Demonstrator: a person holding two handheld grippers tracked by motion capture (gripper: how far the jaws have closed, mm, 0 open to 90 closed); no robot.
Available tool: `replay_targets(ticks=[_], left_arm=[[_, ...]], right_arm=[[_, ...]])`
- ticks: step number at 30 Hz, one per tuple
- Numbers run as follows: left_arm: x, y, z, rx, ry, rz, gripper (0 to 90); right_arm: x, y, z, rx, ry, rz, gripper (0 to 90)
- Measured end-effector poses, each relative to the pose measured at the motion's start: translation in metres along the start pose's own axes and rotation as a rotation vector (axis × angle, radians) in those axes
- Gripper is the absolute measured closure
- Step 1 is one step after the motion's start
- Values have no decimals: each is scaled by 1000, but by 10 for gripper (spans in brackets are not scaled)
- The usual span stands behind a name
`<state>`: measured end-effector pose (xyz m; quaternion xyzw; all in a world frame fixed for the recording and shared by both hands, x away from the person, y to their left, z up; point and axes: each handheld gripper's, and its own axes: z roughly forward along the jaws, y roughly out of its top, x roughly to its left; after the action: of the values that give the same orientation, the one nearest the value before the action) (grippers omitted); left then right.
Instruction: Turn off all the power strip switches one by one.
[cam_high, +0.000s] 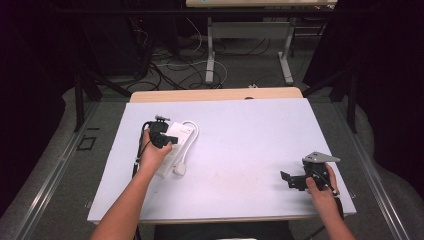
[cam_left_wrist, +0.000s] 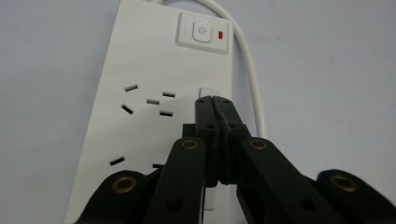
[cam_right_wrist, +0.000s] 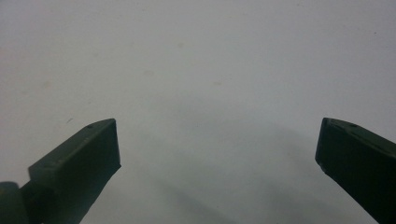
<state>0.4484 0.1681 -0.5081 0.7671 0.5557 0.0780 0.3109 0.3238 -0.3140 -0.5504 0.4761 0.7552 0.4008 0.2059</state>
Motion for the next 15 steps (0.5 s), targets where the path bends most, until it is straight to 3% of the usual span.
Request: replay_targets(ticks=[15], left_arm=[[-8, -7, -12, -10, -31, 30, 900]], right_arm=[[0, 0, 0, 2, 4, -3, 0]])
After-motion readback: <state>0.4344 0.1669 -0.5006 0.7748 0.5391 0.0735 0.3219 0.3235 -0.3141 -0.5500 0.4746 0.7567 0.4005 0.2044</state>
